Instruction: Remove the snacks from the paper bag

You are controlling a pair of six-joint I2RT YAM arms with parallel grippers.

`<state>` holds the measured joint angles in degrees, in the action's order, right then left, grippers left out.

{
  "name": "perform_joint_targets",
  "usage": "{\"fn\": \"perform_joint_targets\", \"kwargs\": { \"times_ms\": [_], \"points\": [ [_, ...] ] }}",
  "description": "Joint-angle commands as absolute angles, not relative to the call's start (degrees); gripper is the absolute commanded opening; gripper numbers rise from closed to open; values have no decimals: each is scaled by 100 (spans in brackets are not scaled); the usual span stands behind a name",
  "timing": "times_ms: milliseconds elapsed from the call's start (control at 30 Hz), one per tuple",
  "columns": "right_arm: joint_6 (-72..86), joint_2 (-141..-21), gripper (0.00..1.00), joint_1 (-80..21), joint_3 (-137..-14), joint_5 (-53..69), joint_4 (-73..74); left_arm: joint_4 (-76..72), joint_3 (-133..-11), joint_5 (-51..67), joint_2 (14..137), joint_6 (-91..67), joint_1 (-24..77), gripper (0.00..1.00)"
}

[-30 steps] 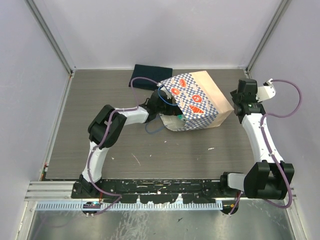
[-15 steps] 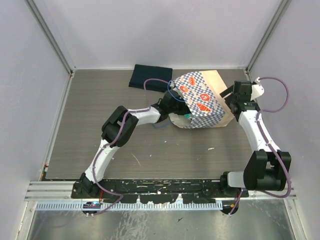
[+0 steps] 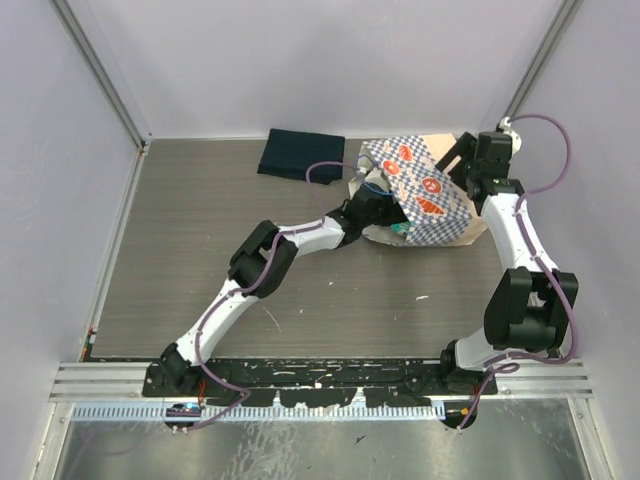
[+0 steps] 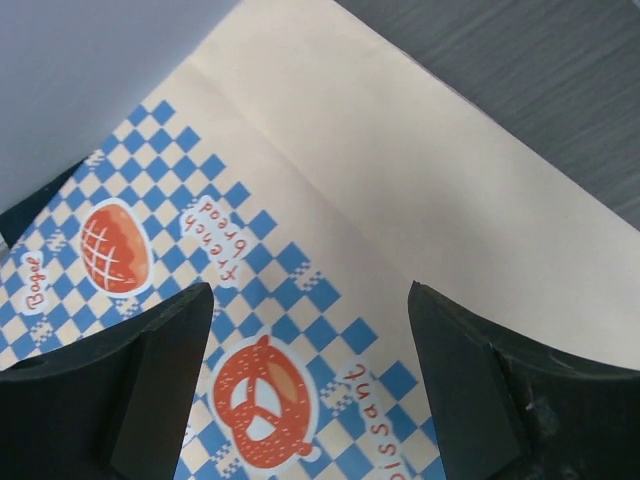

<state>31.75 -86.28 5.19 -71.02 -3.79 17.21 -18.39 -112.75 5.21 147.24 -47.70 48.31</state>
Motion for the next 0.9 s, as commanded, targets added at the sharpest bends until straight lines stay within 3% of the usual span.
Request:
{"fn": "perform_joint_targets", "kwargs": {
  "times_ms": [0, 133, 233, 400, 567, 867],
  "points": [
    [2704, -8275, 85, 554, -7725, 42, 1354, -1411, -11732, 355, 14650, -4573, 4919, 98],
    [2495, -7872, 88, 527, -7762, 544, 1477, -1012, -10416, 168, 13344, -3555, 4864, 98],
    [2345, -7492, 95, 274, -7473, 444, 1455, -984, -9417, 16, 12446, -3019, 4825, 98],
    [1361, -7151, 98, -1124, -7228, -117, 1308, -1181, -8046, 48, 11347, -2856, 4740, 98],
    [992, -7602, 95, -2033, -7506, 213, 1565, -1458, -7170, 432, 10751, -2804, 4732, 98],
    [1121, -8274, 85, -2373, -7928, 881, 1642, -2562, -5323, 526, 9966, -2415, 4773, 98]
  ]
}}
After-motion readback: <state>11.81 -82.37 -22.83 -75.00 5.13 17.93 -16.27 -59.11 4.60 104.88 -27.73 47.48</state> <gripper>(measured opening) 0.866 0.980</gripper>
